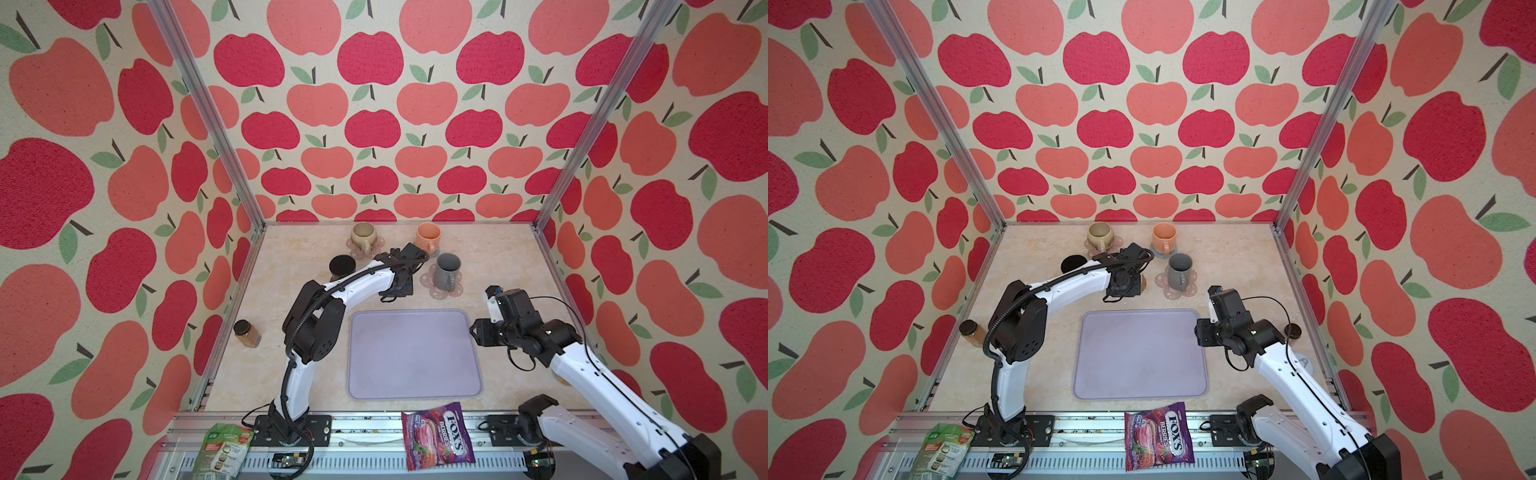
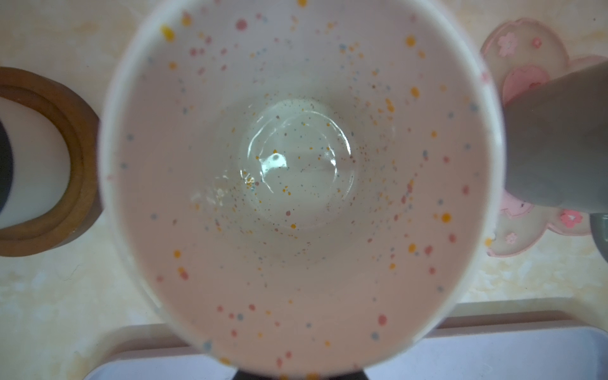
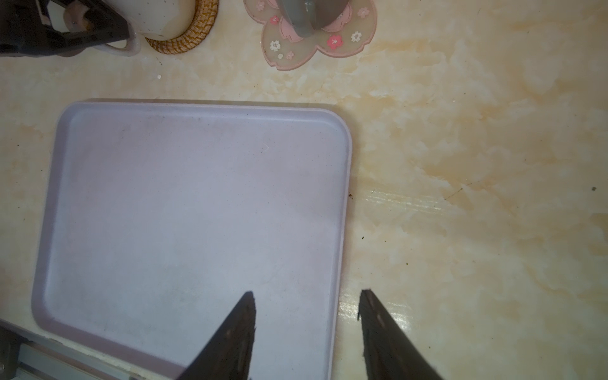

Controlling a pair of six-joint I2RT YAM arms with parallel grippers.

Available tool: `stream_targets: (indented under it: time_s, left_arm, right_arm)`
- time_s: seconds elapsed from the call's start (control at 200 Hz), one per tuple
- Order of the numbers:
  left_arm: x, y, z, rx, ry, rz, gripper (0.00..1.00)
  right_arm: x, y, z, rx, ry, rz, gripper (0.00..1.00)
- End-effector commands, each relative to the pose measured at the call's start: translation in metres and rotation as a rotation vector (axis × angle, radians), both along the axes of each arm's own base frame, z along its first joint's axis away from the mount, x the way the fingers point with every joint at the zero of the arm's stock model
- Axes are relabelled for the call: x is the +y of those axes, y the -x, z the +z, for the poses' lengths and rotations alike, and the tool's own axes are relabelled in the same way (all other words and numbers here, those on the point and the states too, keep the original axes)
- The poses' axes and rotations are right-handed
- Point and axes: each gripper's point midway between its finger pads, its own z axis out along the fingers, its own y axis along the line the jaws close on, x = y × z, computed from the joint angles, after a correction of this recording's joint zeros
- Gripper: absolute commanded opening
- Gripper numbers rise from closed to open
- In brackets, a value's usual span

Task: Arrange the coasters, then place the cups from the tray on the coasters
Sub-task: 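Lower white mug with left gripper onto the rattan coaster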

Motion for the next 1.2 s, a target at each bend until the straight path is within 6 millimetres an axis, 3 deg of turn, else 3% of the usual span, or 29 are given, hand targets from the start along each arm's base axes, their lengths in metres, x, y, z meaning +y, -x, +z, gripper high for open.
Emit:
stream_targets:
  time_s: [0.0, 0.16, 0.941, 1.191]
  left_arm:
    - [0.017, 0.016, -0.008, 0.053, -0.046, 0.019, 0.07]
    - [0.018, 0.017, -0.008, 0.056, -0.052, 0.007, 0.13]
    - [0.027, 0.019, -0.004, 0.057, -0.074, -0.015, 0.20]
    - [0.030, 0.018, -0.004, 0.064, -0.079, -0.017, 0.28]
  right_arm:
    - [-0.001, 0.002, -0.002, 0.010, -0.016, -0.012, 0.54]
    - [0.000, 0.000, -0.002, 0.009, -0.017, -0.017, 0.54]
    - [0.001, 0.000, 0.005, 0.012, -0.044, -0.048, 0.54]
    - [0.001, 0.000, 0.006, 0.011, -0.047, -0.052, 0.54]
